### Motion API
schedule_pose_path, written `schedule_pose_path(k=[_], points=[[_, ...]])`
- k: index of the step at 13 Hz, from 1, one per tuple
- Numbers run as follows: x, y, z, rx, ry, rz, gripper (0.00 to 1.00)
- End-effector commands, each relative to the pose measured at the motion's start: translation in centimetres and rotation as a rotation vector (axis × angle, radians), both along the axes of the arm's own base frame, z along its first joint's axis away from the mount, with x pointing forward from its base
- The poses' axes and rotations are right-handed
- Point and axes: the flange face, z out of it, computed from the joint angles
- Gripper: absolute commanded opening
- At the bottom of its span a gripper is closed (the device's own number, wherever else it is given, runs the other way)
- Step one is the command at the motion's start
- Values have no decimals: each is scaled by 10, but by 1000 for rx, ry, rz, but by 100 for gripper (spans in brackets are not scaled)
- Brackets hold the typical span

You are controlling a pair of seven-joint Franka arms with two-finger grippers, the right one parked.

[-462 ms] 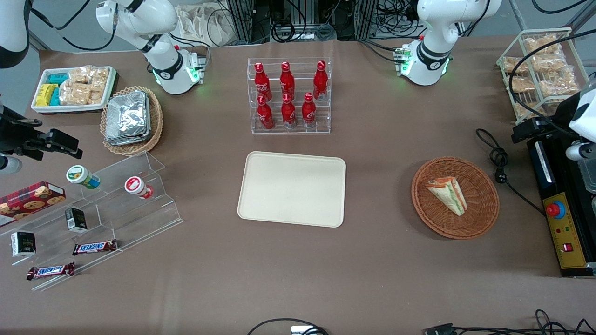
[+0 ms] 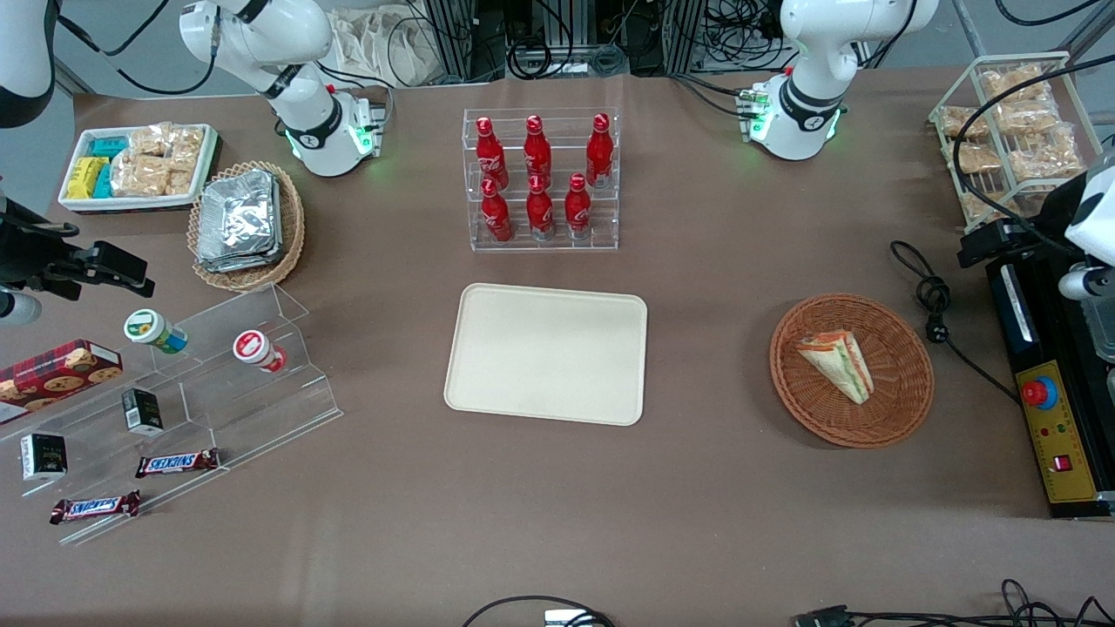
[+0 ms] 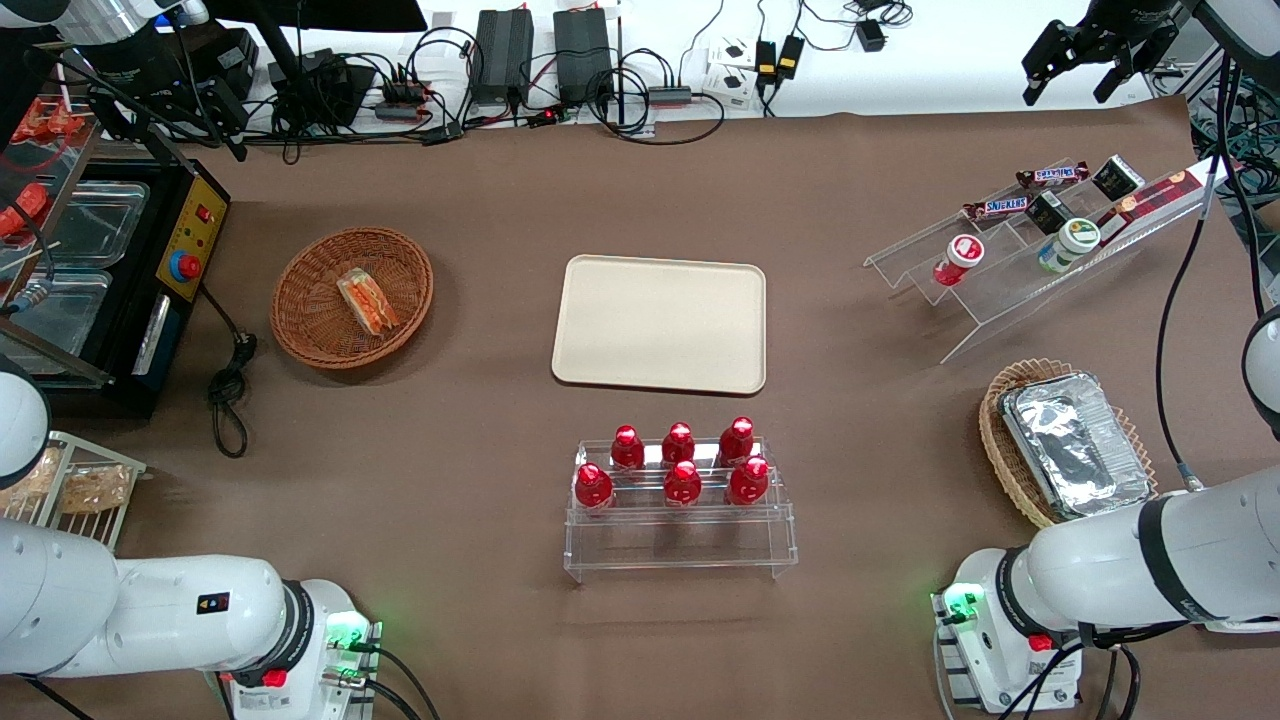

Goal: Place sandwich from basket to tray
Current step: 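Move the left gripper above the wicker basket holding the wrapped sandwich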

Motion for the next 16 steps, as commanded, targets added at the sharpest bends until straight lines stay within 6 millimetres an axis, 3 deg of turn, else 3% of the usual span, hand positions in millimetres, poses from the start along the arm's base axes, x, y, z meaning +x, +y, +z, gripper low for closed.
schedule_pose_path(k=[1,6,7,10,16], points=[[0,2,4,-5,-5,-17,100],[4,6,-4,7,6,-13,100],[4,18,-4,5,5,8,100],[5,21,-4,0,-5,16,100],[27,48,-43,6,11,58,100]])
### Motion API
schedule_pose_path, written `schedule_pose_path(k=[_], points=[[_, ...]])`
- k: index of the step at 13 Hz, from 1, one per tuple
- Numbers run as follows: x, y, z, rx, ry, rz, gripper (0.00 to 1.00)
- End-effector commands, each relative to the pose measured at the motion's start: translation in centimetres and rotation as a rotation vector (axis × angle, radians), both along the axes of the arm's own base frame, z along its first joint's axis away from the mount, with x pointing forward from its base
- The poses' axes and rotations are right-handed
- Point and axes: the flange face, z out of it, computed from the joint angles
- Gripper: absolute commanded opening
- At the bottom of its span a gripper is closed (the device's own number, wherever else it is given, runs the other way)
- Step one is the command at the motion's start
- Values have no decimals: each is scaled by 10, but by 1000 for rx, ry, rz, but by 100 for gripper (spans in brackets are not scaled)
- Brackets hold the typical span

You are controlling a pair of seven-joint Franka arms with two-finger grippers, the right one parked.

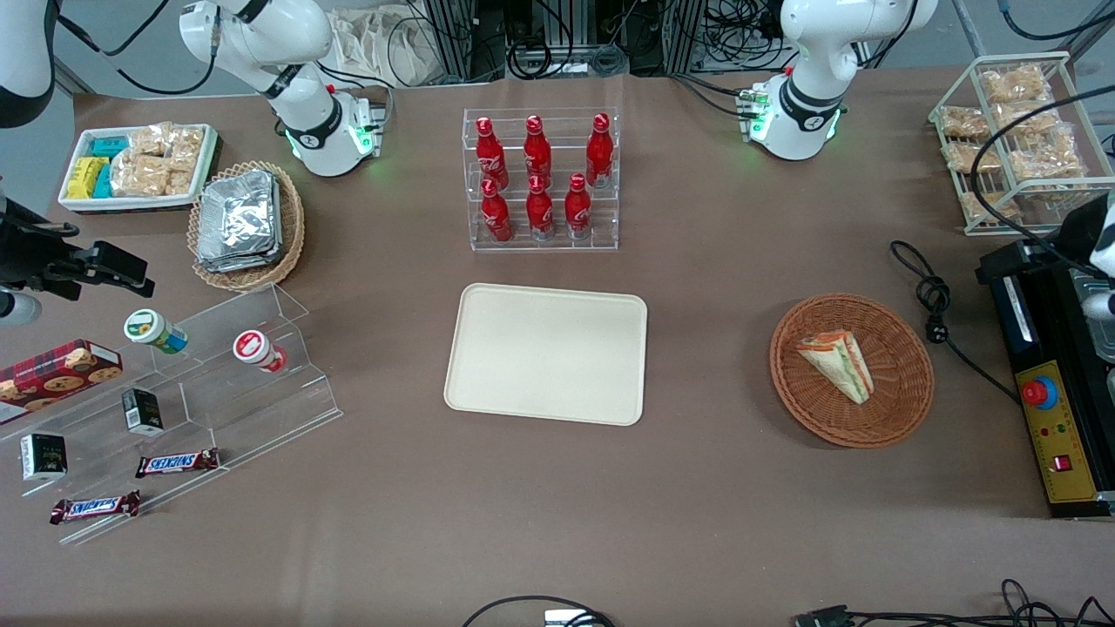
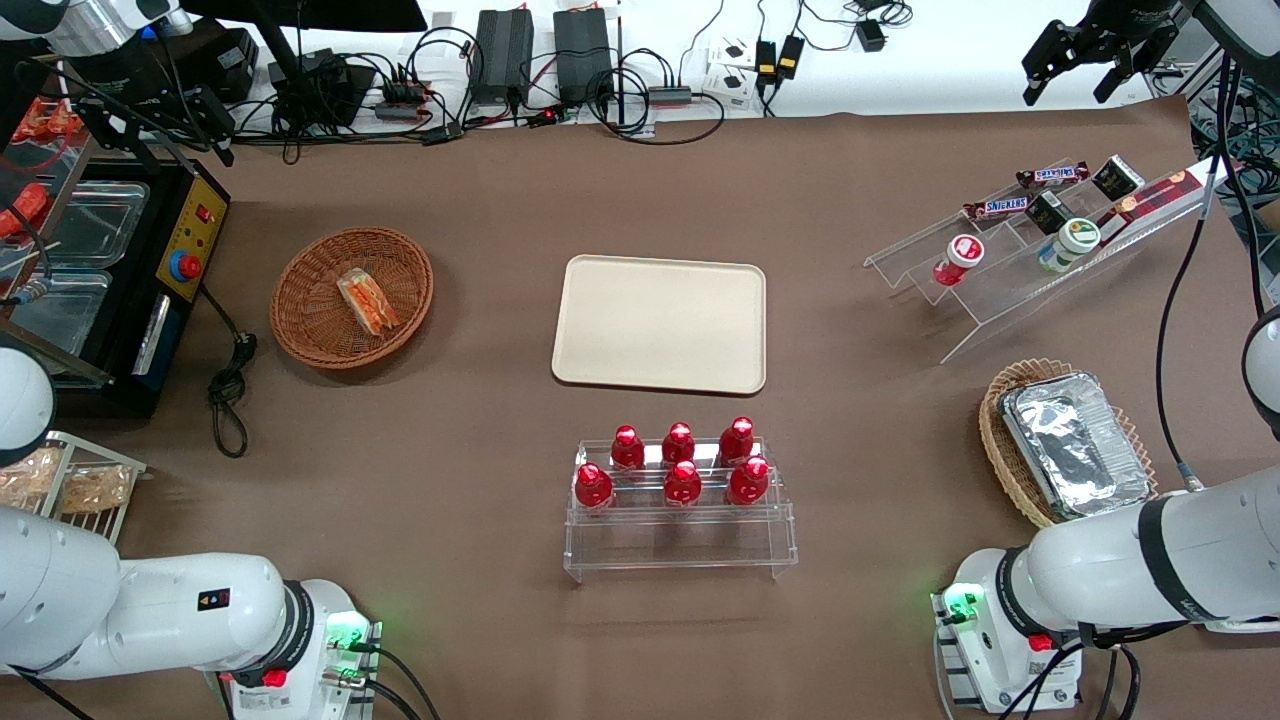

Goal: Place sandwich from basket to tray
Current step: 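Move the left gripper above the wicker basket holding the wrapped sandwich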

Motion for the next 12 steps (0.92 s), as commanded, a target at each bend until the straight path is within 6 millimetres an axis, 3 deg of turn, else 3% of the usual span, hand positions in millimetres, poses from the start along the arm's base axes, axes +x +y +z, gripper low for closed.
schedule_pose_path(k=[1,6,9,12], points=[[14,15,-22,3,3,8,100],[39,18,-81,-9,38,45,100],[52,1,-107,-53,50,164,100],[66,-13,-147,-160,85,308,99]])
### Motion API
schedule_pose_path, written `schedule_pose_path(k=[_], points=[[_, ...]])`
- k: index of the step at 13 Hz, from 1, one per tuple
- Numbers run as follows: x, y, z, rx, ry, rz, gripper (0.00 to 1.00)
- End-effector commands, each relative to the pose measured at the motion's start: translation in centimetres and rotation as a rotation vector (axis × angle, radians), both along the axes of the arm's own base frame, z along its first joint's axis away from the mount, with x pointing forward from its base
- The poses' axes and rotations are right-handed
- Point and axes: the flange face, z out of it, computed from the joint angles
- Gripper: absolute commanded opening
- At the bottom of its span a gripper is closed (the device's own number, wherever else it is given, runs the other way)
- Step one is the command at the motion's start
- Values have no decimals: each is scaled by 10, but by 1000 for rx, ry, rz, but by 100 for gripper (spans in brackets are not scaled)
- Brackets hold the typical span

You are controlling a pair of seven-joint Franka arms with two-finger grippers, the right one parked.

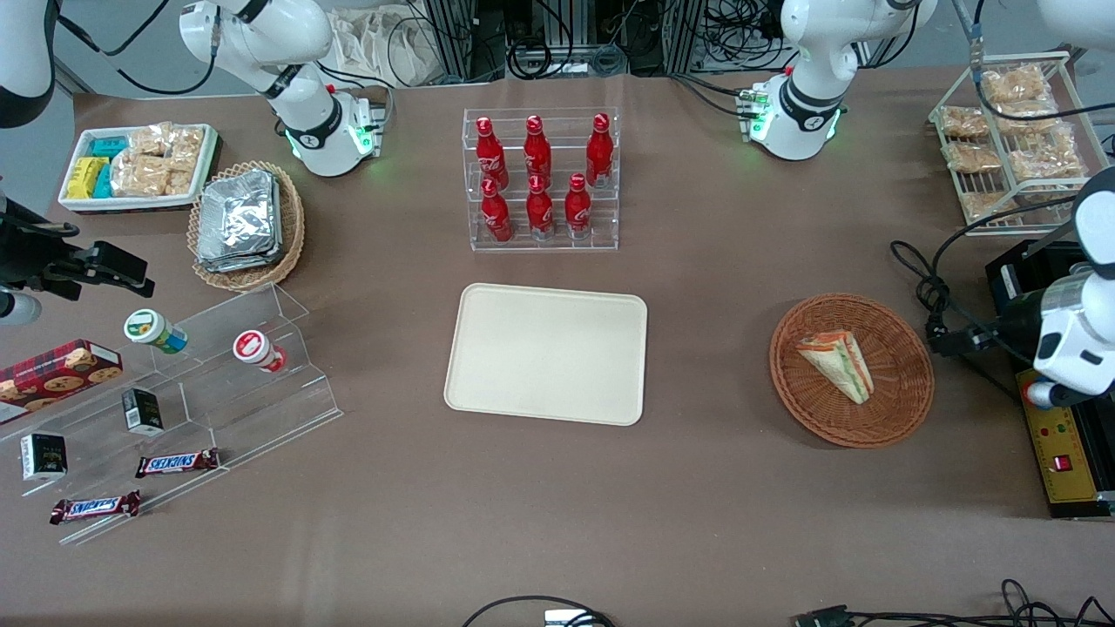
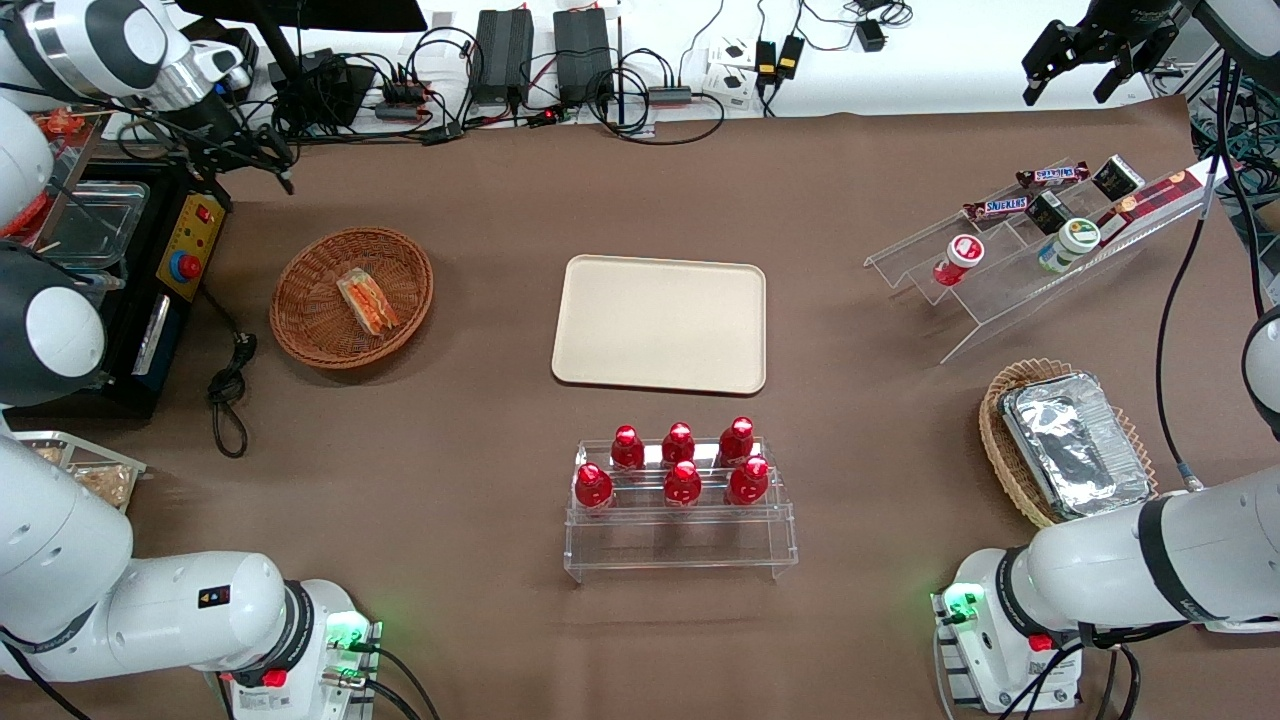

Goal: Place sandwich from basket to tray
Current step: 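Lower the open left gripper onto the sandwich and close on it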

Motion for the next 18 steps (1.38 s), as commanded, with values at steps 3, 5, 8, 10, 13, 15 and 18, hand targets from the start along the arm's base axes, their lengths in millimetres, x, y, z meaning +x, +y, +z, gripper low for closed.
schedule_pose_path(k=[3,5,8,10,13,15,18], points=[[19,-37,-63,-50,71,131,99],[21,-42,-99,-57,124,169,99],[19,-46,-133,-50,164,155,100],[19,-45,-147,-53,184,163,100],[20,-43,-176,-49,197,172,100],[18,-44,-194,-47,220,179,100],[13,-43,-214,-45,248,181,100]])
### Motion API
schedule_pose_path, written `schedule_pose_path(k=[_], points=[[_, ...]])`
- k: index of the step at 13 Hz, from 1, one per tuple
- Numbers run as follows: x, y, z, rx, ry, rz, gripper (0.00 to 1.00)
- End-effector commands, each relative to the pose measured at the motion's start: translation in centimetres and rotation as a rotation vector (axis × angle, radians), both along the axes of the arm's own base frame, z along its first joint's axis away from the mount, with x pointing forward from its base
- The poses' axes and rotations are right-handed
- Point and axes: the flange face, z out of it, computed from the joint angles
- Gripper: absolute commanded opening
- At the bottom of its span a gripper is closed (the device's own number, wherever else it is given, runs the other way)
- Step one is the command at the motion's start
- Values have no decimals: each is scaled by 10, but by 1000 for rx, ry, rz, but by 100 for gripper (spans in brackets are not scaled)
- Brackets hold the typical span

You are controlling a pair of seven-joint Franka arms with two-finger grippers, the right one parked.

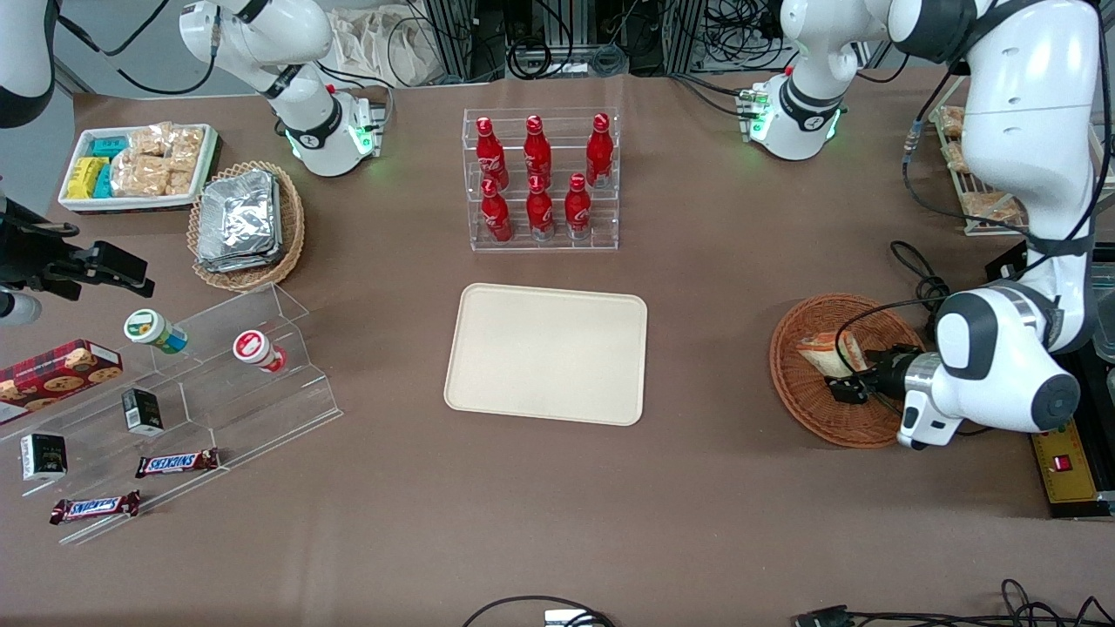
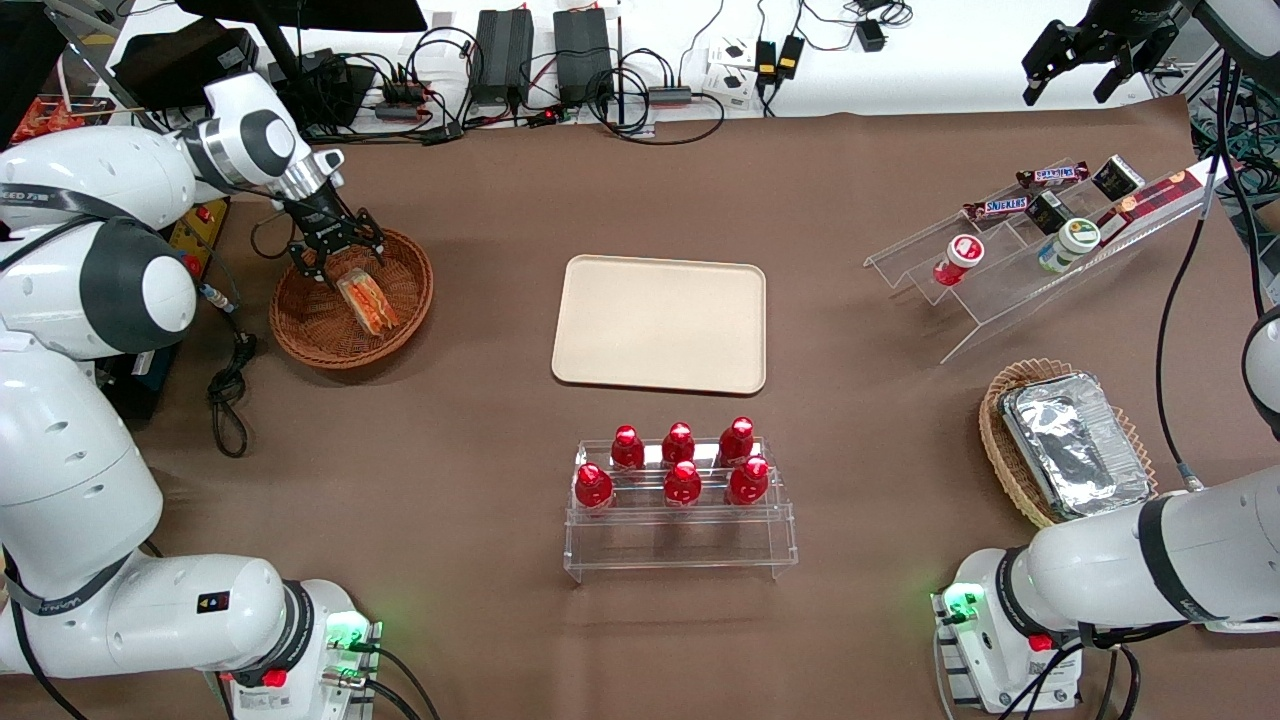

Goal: Place sandwich from basket to tray
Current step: 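Lower the open left gripper onto the sandwich and close on it, then lift the sandwich out of the basket with the left gripper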

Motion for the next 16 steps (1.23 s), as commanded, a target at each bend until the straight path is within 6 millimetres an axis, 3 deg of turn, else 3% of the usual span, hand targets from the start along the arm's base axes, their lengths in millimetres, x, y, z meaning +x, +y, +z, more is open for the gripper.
schedule_pose_path(k=[1,7,9,12,16], points=[[-4,1,-11,-3,14,25,100],[-19,8,-33,5,35,31,99],[-20,6,-34,6,32,29,90],[-19,5,-34,7,29,28,46],[-16,-1,-20,7,12,13,30]])
